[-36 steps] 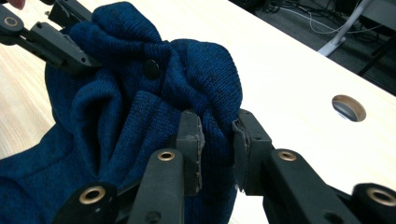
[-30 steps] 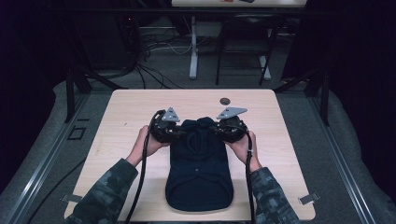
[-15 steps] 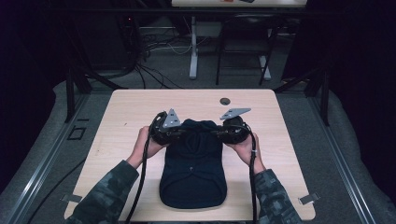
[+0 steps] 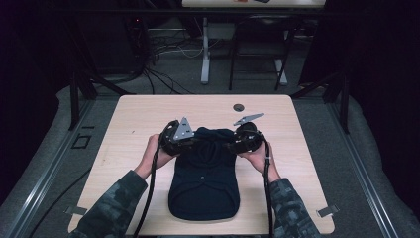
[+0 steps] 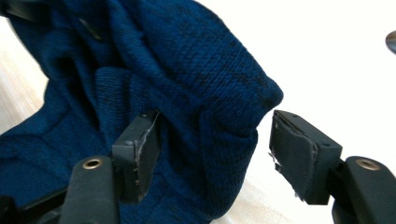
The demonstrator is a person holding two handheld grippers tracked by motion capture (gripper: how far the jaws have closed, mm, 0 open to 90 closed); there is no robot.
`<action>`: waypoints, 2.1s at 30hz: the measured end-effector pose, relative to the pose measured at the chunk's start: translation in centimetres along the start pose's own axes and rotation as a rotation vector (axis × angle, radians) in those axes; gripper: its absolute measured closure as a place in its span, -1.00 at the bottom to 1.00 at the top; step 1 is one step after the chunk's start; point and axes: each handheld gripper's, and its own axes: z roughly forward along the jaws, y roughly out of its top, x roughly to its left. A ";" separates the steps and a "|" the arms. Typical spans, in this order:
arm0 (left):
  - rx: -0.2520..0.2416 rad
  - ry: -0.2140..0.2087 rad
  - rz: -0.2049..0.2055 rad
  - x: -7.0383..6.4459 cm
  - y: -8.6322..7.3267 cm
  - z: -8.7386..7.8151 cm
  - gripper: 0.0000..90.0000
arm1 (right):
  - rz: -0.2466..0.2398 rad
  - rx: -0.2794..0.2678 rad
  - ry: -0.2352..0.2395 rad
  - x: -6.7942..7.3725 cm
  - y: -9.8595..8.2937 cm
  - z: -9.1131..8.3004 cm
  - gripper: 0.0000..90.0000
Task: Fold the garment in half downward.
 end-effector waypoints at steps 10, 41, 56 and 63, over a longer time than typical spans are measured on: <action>0.001 -0.002 -0.050 0.8 -0.7 -0.4 0.63 | -0.103 -0.096 -0.092 1.6 0.4 -1.1 0.63; 0.050 0.084 0.018 -2.5 -3.1 -0.7 0.56 | -0.285 -0.217 -0.115 4.1 -3.0 -1.6 0.60; -0.018 0.123 -0.026 -4.9 -5.3 -0.8 0.55 | -0.295 -0.186 -0.093 4.9 -5.1 -1.3 0.59; -0.050 0.032 -0.133 -5.1 -6.6 -1.0 0.55 | -0.291 -0.169 -0.072 5.3 -5.8 -1.1 0.58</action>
